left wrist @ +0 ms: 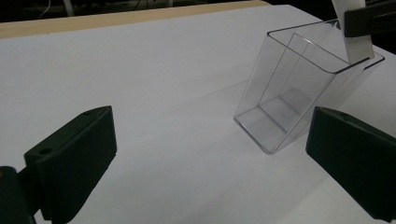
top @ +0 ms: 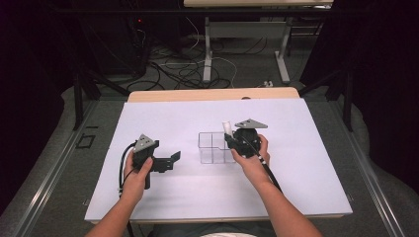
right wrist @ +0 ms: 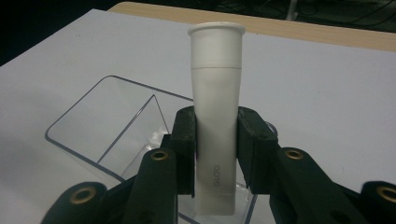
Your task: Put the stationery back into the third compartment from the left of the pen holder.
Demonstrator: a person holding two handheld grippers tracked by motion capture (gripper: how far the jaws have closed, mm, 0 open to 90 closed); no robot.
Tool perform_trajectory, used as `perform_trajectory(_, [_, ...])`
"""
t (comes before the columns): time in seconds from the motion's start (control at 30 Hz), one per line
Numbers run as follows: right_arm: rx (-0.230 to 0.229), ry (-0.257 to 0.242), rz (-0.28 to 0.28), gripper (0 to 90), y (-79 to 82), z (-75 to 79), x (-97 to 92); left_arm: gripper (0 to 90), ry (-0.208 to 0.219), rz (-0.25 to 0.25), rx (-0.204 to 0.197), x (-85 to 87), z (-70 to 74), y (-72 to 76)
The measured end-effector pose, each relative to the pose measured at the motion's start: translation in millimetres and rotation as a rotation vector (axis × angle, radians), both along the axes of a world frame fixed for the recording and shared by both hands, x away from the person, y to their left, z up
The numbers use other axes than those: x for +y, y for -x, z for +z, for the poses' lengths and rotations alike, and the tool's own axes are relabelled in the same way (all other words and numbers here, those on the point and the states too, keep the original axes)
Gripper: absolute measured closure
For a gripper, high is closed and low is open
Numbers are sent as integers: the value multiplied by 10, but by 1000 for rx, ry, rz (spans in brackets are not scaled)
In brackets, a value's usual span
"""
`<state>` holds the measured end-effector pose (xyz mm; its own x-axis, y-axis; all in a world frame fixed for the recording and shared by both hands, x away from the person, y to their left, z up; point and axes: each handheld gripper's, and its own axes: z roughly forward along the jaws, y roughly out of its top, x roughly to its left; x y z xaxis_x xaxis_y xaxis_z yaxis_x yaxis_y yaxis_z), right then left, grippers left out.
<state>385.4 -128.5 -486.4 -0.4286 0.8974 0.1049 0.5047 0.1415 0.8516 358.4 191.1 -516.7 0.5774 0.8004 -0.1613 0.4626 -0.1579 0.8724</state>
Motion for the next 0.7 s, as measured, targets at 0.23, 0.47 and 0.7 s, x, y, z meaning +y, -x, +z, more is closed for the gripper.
perform_trajectory(0.23, [6,4,-4,700,-16,-63,8,17,4,1,4,-2,-2,0])
perform_trajectory(0.47, [10,0,-6,700,-21,-105,3,17,5,1,4,-5,-1,2])
perform_trajectory(0.7, [7,1,-2,700,-9,-122,13,17,4,1,4,-5,-1,3])
